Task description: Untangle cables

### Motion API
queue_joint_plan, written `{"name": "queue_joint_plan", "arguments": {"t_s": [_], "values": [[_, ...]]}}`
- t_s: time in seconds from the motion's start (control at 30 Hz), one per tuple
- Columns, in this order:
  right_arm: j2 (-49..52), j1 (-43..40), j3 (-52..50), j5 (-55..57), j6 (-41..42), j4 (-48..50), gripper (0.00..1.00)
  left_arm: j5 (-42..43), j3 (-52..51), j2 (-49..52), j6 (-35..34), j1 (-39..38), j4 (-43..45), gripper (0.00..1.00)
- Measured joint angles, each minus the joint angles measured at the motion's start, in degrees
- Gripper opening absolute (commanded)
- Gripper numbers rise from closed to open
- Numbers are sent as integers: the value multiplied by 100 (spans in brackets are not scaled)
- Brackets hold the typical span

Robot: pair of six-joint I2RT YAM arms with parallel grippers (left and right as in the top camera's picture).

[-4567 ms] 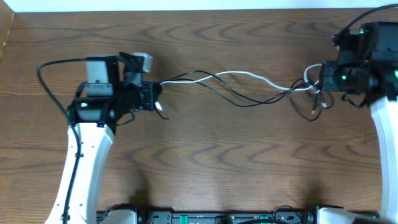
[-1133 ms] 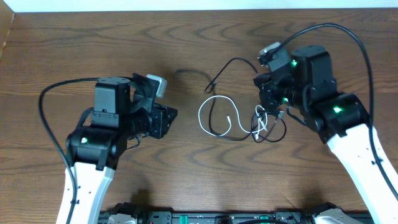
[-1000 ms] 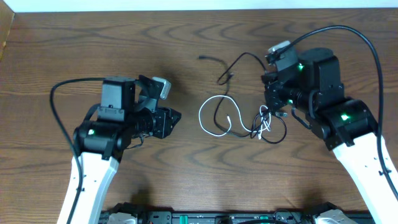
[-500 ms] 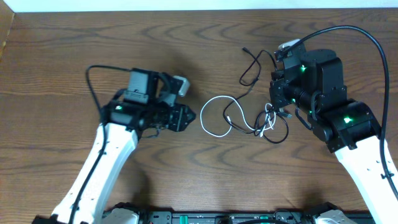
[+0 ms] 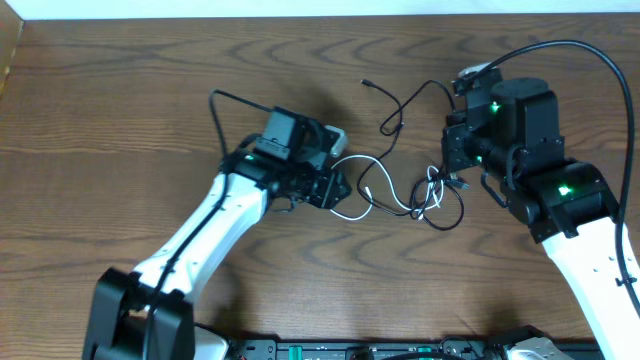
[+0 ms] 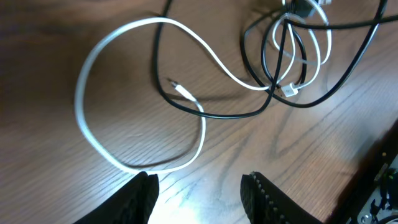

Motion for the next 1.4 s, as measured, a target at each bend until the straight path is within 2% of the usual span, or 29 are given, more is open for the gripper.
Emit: {"name": "queue_joint_plan", "arguments": {"t_s": [0.3, 0.6, 0.8, 1.07, 1.27, 1.4], "values": [[0, -365, 0, 17, 170, -243, 1, 2, 0, 437, -92, -586, 350, 59], [0, -439, 0, 17, 302, -385, 1, -155, 0, 581, -138, -1067, 684, 60], [0, -439, 0, 35, 313, -413, 1, -623, 0, 857, -671, -1141, 713, 59], [0, -439, 0, 140, 323, -439, 1, -798, 0, 1075, -1401, -1141, 1032, 60], [0, -442, 0, 149, 323, -444, 1, -809, -2, 1075, -2398, -1161, 1657, 60], [0, -442, 0, 153, 323, -444, 1, -1106, -2, 1075, -3077, -1314, 1764, 59]]}}
